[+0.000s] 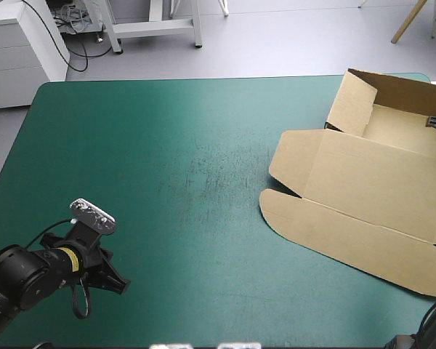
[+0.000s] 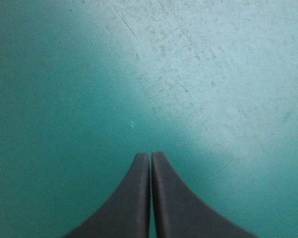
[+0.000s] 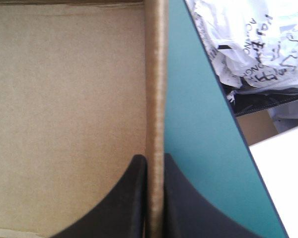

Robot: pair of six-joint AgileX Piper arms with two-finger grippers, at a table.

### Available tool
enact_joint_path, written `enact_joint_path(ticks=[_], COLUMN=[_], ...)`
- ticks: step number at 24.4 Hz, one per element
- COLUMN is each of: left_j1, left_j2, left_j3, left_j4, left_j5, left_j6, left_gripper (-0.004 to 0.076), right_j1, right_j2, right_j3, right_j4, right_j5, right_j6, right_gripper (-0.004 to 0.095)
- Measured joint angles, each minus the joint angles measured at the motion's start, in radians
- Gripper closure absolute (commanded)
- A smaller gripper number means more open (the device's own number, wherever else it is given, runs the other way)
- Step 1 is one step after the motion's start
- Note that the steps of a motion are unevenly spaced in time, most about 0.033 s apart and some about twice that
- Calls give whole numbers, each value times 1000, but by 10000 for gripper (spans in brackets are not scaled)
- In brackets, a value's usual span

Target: Fold the box

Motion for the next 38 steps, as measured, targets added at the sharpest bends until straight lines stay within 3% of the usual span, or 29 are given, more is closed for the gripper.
enact_joint_path(ticks=[6,7,11,15,17,18,20,24,31,38], left_j1=[0,0,0,0,0,0,0,0,0,0], left_j2=[0,0,0,0,0,0,0,0,-3,-85], left_j3=[0,0,0,0,0,0,0,0,0,5], left_j4=[2,2,2,2,3,6,16,41,85,88], left_j5=[-6,-7,-7,-7,-7,-7,-7,-32,-71,-127], left_j6=[0,0,0,0,0,0,0,0,0,0], left_gripper=[734,734,734,734,734,734,734,734,734,734], right_j1=[-38,-40,-42,-42,-42,-42,-42,9,266,443], right_j2=[29,30,29,3,-44,-60,-130,-279,-432,-582], right_j3=[0,0,-7,-29,-38,-38,-38,-42,-36,177], right_j4=[0,0,0,2,16,24,56,122,137,144], right_j5=[-16,-32,-39,5,37,43,61,107,225,227], right_j6=[3,4,5,5,-1,-5,-27,-90,-100,-122], right_gripper=[207,199,245,367,583,744,923,921,921,921])
